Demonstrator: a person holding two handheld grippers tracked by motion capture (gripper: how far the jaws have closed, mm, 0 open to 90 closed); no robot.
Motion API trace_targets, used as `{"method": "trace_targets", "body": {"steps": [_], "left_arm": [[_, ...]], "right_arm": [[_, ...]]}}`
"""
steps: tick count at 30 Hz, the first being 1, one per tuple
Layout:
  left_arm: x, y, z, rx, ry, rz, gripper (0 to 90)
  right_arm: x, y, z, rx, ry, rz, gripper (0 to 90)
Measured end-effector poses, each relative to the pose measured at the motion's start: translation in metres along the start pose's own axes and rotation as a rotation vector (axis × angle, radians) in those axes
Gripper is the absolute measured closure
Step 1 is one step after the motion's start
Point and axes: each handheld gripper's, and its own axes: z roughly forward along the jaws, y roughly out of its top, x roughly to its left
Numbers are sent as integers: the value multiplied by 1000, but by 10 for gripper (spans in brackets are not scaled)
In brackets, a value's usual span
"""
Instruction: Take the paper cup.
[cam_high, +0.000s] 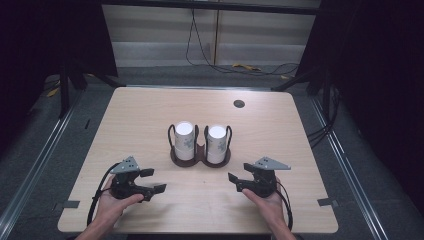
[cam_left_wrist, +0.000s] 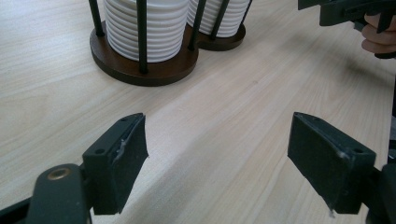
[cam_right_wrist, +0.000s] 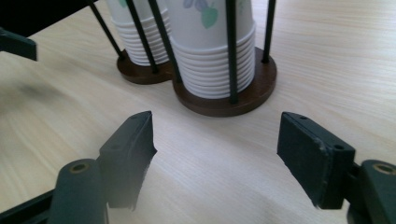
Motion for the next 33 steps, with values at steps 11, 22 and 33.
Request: {"method": "trace_targets", "body": {"steps": [11,22,33], "left_arm": [[2,0,1,16,27,8,200],[-5,0,4,49,19,42,174],[-3,0,4,33,9,12,158]], "right_arm": [[4,10,-3,13,49,-31,228],[14,25,-14,-13,75,-73,288],[21,41,-5,0,168,-74,298]]}}
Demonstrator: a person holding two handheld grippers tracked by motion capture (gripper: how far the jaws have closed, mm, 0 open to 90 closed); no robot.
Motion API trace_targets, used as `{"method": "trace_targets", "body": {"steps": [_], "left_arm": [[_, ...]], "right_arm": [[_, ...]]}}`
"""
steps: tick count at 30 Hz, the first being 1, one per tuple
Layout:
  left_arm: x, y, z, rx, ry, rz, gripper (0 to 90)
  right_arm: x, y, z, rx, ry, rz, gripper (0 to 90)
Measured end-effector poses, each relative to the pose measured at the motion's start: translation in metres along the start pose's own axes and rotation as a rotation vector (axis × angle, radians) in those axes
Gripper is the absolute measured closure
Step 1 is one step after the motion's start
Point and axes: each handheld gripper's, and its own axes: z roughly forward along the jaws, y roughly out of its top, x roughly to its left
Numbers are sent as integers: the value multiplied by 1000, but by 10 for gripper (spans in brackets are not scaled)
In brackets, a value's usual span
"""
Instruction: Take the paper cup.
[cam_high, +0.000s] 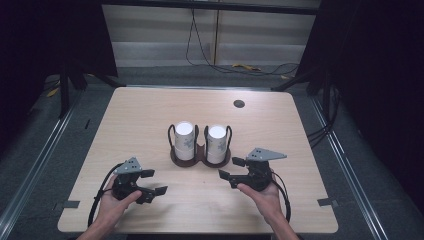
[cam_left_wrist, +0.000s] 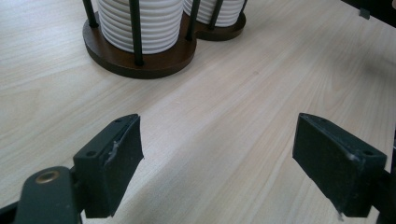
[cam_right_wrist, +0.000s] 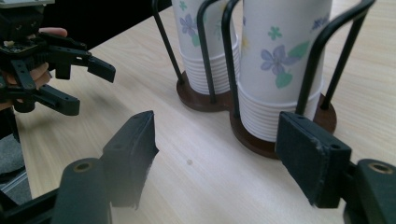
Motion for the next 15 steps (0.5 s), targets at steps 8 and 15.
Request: {"method": "trace_targets", "body": {"steps": [8,15], "left_arm": [[3,-1,0,6,18,0,158],[6,-1,3,6,33,-4,158]], "right_arm": [[6,16,5,-5,30,-34,327],[10,34,12,-4,42,-71,331]]}}
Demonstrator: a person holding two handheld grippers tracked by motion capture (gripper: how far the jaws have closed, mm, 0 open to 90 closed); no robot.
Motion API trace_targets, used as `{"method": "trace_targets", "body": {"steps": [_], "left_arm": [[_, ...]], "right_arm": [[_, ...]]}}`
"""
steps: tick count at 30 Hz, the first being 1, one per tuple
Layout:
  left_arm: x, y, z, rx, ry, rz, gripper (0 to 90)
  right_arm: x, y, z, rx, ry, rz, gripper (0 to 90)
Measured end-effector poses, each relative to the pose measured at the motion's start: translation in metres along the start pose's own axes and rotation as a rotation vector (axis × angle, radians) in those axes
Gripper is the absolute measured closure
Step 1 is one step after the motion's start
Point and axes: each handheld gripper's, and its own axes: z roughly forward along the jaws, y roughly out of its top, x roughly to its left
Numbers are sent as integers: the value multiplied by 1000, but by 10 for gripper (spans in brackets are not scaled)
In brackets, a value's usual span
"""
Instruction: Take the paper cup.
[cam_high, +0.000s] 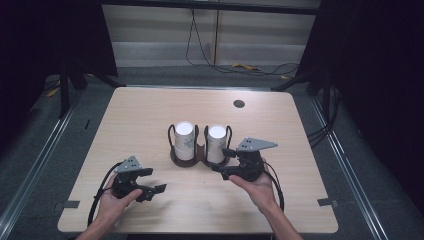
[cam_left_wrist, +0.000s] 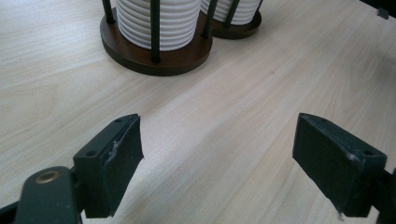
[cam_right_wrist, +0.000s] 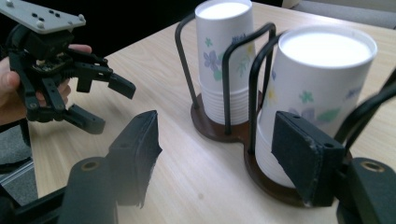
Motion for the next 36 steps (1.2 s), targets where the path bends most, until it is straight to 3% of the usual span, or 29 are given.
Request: {"method": "trace_targets", "body": {"steps": [10,21,36], "left_arm": [[-1,0,0,-9,0,5,160],[-5,0,-2,-20,-9,16,161],[-8,0,-1,-18,-24,10,162]], "right_arm": [[3,21,14,10,36,-53,396],[8,49,32,-22,75,-79,434],[-3,87,67,47,77,-123,394]]}}
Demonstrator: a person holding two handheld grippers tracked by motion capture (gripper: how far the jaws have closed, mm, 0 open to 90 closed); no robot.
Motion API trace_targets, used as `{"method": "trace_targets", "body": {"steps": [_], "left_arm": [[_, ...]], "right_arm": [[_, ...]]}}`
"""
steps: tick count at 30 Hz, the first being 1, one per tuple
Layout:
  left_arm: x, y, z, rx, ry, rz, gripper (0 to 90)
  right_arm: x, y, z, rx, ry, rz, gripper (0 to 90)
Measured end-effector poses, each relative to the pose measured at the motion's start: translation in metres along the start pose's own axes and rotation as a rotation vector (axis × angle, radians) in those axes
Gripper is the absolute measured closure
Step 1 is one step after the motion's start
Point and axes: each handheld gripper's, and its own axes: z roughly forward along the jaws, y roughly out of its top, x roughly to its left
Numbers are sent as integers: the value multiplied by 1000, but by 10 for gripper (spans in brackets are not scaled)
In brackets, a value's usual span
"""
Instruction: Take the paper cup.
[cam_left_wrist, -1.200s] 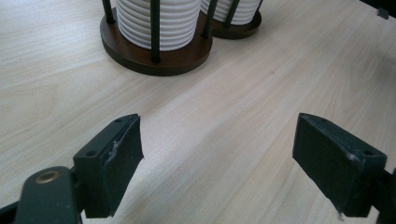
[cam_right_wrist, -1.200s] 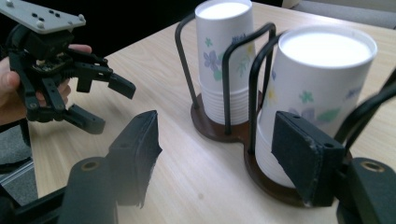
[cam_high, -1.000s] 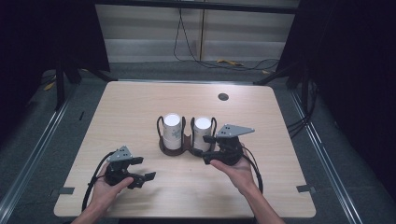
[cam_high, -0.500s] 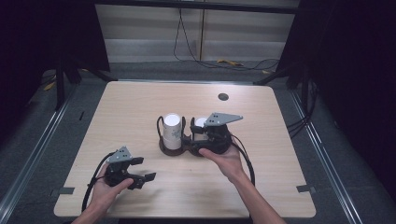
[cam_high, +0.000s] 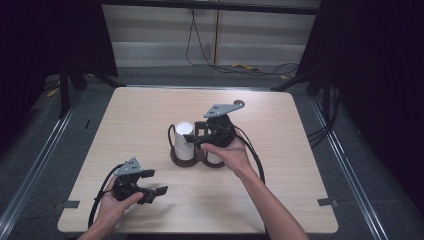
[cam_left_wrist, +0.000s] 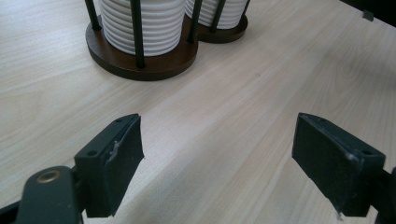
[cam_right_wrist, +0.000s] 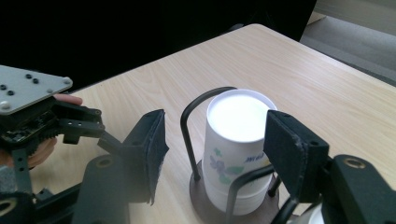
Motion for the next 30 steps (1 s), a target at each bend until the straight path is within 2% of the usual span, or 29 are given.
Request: {"method": "trace_targets", "body": {"steps": [4,8,12,18,22,24,26,30], "left_arm": [[1,0,-1,0,4,4,162],[1,0,0,2,7,1,162],[2,0,-1,2,7,-3,162],[2,0,-1,2,7,-5,162],[2,0,-2,0,6,-6,162],[3,0,-2,-11,8,-9,166],[3,0,-4,-16,11,-7,167],[3,0,-4,-16,10,-6,167]], "right_arm": [[-5,3,9,19,18,9,390],[-10,5,16,38,7,8,385],[-13,12,21,64,19,-4,378],[-16,20,32,139,25,-19,356],[-15,24,39,182,16,-37,321],[-13,29,44,194,-25,-55,289],[-13,32,46,211,-39,-63,289],[-14,35,51,237,-30,-60,276]]}}
